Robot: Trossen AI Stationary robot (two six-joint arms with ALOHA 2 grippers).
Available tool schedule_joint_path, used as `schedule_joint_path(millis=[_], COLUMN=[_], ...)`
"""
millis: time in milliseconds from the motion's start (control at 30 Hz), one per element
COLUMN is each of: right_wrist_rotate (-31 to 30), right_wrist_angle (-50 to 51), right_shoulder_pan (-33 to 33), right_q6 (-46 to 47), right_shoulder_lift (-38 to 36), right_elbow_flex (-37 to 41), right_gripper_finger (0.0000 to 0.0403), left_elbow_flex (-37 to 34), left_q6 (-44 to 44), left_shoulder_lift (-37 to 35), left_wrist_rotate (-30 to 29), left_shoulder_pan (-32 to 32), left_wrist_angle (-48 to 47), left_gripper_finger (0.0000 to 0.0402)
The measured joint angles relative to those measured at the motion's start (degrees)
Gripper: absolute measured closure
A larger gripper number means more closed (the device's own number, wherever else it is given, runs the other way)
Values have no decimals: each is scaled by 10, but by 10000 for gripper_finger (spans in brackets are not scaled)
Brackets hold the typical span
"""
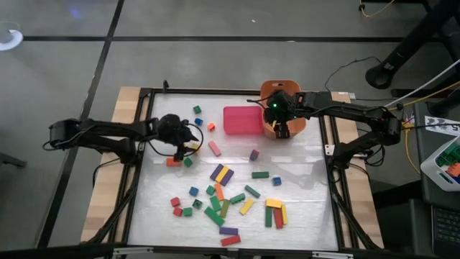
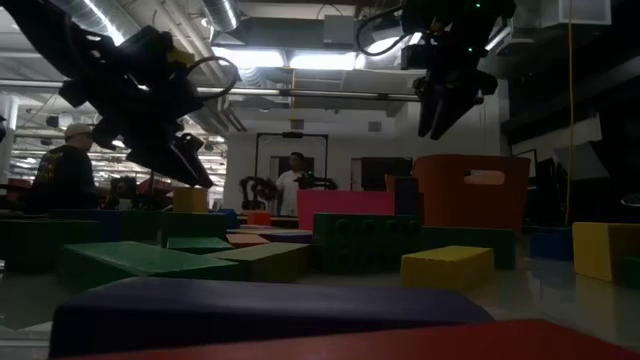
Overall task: Sort blocks by size
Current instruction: Put the small yellow block into the pink bin
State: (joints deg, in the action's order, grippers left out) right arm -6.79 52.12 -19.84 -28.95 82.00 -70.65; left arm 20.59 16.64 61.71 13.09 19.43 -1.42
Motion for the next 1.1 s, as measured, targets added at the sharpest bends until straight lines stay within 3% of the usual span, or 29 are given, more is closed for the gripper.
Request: schedule_joint_path(millis=[400, 1100], right_wrist_rotate=[0, 0], right_wrist_angle=[0, 0], right_shoulder_pan=[0, 0], right_q6=[0, -1], right_shoulder_lift=[0, 0], right_elbow_flex=[0, 0], right_gripper_finger=[141, 141], left_elbow_flex=[7, 7], left_q6=[9, 108], left_shoulder_lift=[0, 0], left_wrist_rotate=[61, 58], left_shoulder_pan=[14, 14], left_wrist_angle=[-16, -22], left_gripper_finger=[198, 198])
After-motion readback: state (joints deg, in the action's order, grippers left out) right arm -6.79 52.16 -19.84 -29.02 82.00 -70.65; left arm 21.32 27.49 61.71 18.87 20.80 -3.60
